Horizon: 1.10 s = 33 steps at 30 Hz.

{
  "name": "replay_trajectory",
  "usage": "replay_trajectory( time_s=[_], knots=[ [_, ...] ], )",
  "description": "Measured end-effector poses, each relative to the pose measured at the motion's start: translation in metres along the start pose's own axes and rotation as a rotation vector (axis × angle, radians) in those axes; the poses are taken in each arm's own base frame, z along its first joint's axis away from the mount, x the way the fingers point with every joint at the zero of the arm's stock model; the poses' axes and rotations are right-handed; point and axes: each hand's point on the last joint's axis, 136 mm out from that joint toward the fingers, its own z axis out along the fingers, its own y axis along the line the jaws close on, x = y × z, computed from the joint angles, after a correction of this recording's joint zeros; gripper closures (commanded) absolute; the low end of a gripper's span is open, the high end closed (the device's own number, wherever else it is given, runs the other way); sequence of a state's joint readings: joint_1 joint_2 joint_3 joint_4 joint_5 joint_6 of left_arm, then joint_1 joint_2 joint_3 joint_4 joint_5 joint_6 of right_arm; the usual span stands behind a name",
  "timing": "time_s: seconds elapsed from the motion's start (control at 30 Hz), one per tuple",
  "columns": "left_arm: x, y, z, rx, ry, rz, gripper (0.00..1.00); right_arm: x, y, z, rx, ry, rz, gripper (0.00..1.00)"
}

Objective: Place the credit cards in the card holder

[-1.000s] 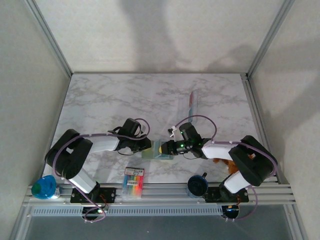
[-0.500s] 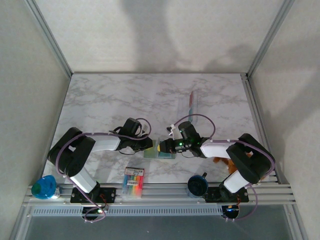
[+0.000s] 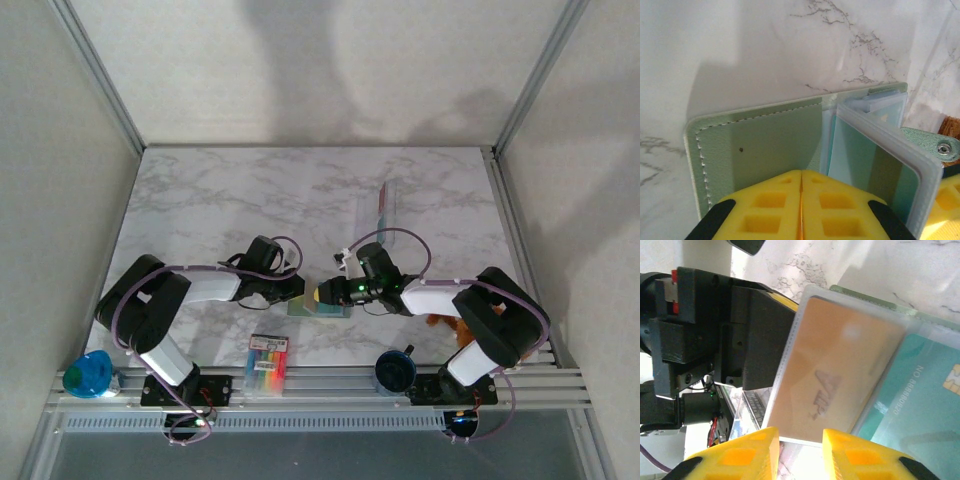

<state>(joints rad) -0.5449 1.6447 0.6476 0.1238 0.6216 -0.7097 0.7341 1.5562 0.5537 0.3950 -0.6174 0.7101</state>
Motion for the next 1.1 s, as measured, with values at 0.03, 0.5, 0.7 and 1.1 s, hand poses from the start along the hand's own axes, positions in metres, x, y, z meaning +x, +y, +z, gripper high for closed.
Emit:
replay_trajectory(
  time_s=[0.03, 0.5, 0.7, 1.1],
  knots=[
    [0.000, -0.001, 0.000, 0.003, 0.003, 0.000, 0.91, 0.001, -0.001, 0.001, 0.007, 0.002, -0.002, 0.60],
    [0.003, -0.002, 0.000, 0.010, 0.018, -0.002, 0.91, 0.004, 0.009, 0.007, 0.098, 0.016, -0.089, 0.34],
    [0.004, -0.002, 0.000, 0.010, 0.020, -0.001, 0.91, 0.005, -0.001, 0.008, 0.180, 0.011, -0.101, 0.34],
    [0.004, -0.003, 0.000, 0.007, 0.023, -0.003, 0.92, 0.004, 0.004, 0.014, 0.192, 0.015, -0.118, 0.30]
  ],
)
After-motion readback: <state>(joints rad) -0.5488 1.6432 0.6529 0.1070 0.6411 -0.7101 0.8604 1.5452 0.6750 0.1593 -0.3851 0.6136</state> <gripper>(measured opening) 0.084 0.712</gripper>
